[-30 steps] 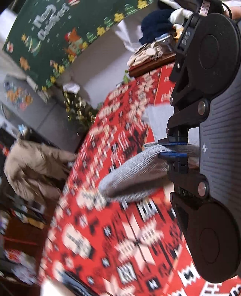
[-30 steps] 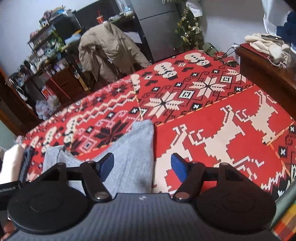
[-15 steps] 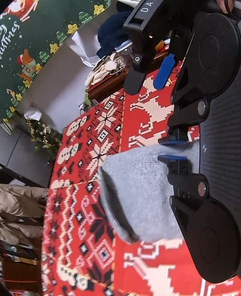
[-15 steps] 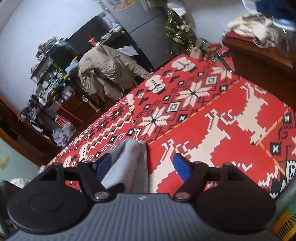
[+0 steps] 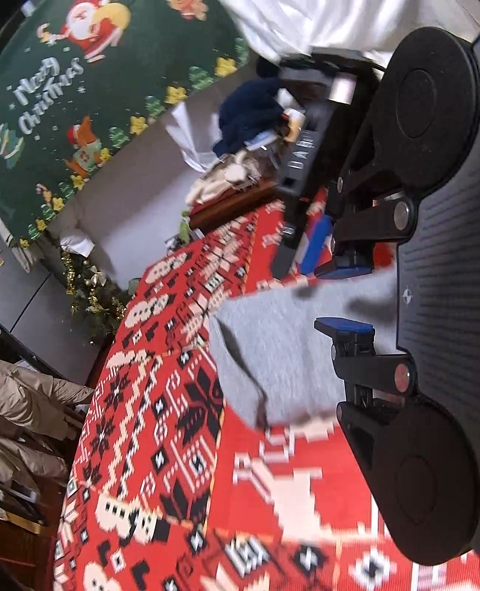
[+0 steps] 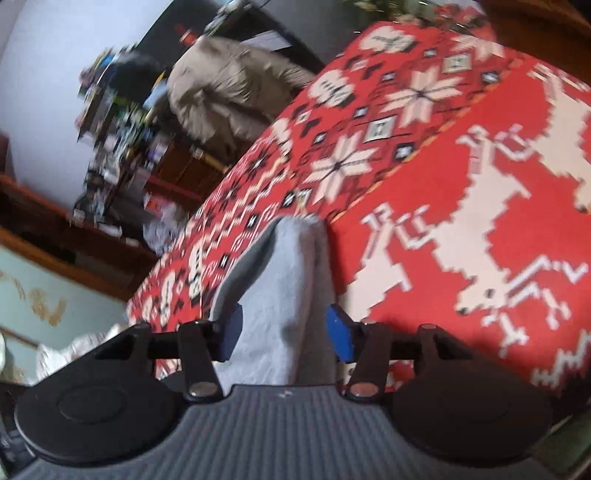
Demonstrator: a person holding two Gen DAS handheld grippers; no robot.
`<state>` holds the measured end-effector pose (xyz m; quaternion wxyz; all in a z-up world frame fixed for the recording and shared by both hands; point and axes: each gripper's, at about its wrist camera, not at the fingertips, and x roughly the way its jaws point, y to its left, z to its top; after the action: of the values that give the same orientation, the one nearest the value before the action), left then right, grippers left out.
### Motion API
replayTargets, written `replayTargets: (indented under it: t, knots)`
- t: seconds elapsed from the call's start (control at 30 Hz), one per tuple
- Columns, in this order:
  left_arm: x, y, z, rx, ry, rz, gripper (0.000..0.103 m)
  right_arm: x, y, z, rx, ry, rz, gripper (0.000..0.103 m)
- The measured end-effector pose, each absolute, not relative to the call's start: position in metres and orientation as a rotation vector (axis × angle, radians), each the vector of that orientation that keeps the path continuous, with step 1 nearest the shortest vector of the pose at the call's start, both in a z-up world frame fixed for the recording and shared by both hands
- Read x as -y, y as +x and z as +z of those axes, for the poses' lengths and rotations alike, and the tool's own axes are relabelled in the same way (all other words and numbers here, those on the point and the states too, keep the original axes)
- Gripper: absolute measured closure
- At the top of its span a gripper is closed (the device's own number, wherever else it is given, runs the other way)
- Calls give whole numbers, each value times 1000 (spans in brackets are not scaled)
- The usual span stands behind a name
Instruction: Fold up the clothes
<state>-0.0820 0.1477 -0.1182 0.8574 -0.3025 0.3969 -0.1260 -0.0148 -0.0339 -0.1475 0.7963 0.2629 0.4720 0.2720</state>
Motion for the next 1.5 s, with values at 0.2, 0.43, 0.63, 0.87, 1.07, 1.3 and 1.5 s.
replayTargets:
  t: [0.2,0.43,0.63,0.87,1.07,1.3,1.5]
  knots:
    - [-143,-96,-147,-883,-601,-333,89,2,-7,-164,-1080,463,560,93]
    - [-127,-96,-152,-930,-397,-338,89,-9,-9,-167,-1048,401,543,93]
    - [-132,-106,-143,-929,-391,-350,89,-12,-7,-166,-1044,391,535,82]
    - [-117,-119,-134,-913,-365,-426,89,5,-34,-136,-1000,356,571,79]
    - [-97,-114,-167,-1052,-264,-401,90,-1,-49,-144,-1127,290,626,80]
    - [-109,-125,-148,-981,-294,-408,90,6,-70,-128,-1077,257,639,80]
    - [-118,-147,-129,-928,-278,-360,90,16,-100,-125,-1138,198,693,80]
